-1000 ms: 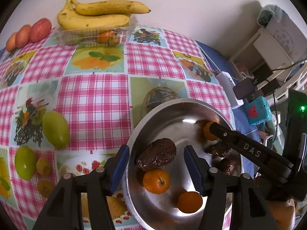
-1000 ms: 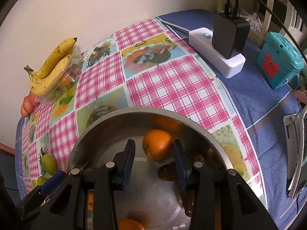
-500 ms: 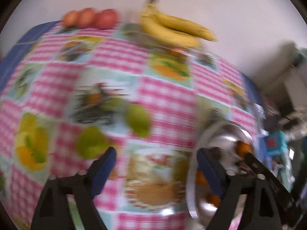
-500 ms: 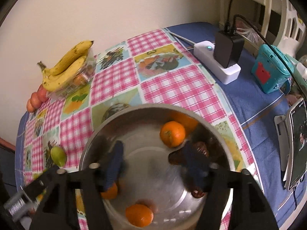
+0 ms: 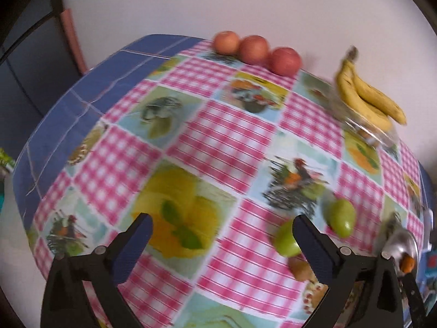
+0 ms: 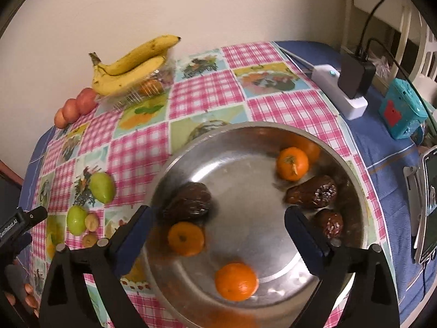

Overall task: Organize fruits
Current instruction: 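Withdraw both open tools from the bowl toward the loose fruits, then grasp the green mango with the right tool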

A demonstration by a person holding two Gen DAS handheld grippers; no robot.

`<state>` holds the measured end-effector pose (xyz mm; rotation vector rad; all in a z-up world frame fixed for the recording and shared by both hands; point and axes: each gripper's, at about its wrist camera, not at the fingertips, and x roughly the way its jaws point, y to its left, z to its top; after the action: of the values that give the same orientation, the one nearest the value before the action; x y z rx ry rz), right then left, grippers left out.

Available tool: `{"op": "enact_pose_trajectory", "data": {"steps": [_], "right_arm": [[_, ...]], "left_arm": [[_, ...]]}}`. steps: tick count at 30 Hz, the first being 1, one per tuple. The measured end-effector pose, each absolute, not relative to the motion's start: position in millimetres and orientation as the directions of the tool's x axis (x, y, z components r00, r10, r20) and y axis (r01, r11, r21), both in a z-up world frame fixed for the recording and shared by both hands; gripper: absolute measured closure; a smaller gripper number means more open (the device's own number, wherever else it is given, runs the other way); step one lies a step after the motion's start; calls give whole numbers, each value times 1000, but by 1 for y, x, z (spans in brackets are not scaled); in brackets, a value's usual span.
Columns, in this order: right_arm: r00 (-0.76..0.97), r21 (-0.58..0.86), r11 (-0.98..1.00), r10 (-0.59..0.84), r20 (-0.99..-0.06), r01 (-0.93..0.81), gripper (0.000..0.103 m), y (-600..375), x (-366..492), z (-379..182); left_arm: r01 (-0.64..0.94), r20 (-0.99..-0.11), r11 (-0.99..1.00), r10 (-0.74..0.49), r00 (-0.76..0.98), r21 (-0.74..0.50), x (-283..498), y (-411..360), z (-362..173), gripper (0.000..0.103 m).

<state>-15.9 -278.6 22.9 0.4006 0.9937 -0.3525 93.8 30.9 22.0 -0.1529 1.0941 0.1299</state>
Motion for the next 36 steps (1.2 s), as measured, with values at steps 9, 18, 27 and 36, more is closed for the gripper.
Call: {"op": "enact_pose_trajectory", "data": {"steps": [9,18,27,36], "right_arm": [[548,192,889,-76,-833,416,6,-254,-4,34],[557,196,925,-21,-830,326,6,-220,20,38],[533,198,933,7,-846,302,6,-202,55,29],[497,177,956,40,-867,232,26,-176,92,7]], "left_arm": [[-199,-878,978,38,476,-66,105,52,26,0],[-236,-894,961,-21,448,-142,119,76,14,0],[-310,-916,944,23,401,-112,131,91,-5,0],[-303,-930,947,14,368,-106,144,86,-21,0]]}}
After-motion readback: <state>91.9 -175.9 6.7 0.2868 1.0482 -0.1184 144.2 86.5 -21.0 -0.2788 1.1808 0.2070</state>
